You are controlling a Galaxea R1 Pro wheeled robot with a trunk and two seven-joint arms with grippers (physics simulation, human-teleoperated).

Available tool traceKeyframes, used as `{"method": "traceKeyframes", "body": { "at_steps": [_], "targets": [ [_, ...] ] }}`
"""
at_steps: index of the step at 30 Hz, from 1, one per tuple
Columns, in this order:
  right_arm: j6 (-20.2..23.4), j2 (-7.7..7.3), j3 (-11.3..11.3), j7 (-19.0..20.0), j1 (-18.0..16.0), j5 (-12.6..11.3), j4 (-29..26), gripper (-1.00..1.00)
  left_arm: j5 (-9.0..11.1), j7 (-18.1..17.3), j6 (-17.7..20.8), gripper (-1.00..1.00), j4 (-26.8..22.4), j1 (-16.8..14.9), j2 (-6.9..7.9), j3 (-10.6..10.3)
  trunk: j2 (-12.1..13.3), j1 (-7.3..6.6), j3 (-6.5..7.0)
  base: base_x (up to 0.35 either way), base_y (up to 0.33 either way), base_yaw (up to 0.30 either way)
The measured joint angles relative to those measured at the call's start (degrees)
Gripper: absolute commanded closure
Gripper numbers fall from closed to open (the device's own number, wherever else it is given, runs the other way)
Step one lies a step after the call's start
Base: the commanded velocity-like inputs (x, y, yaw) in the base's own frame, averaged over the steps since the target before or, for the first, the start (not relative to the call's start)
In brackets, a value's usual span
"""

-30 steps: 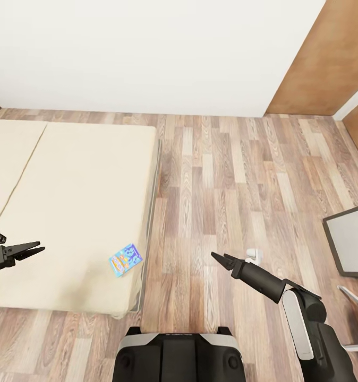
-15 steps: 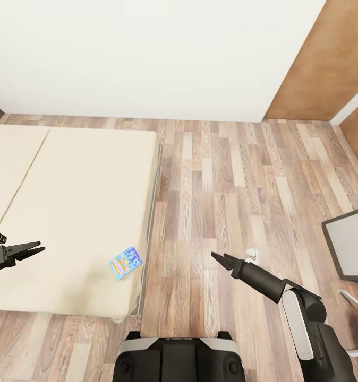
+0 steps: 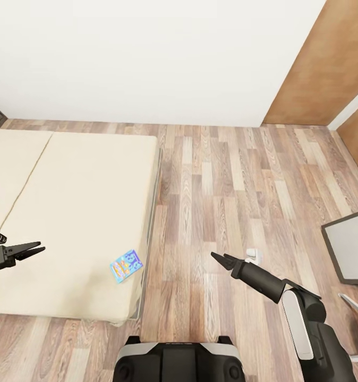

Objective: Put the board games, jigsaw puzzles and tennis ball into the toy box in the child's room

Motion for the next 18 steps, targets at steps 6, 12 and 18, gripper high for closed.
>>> {"method": "traceKeyframes", "body": {
  "at_steps": [6,12,18],
  "targets": [
    [0.0,-0.11,0.0,0.0,0.0,-0.1,0.0,-1.0,0.0,0.0,0.0,-1.0,0.0,0.0,-0.01,0.0,0.0,0.0,0.57,0.0,0.0,0.0],
    [0.0,-0.08,0.0,0.0,0.0,-0.1,0.0,-1.0,0.0,0.0,0.0,-1.0,0.0,0.0,0.0,0.0,0.0,0.0,1.14,0.0,0.0,0.0],
    [0.0,-0.06,0.0,-0.1,0.0,0.0,0.0,-1.0,0.0,0.0,0.0,-1.0,0.0,0.0,0.0,0.0,0.0,0.0,1.7,0.0,0.0,0.0]
  ]
}}
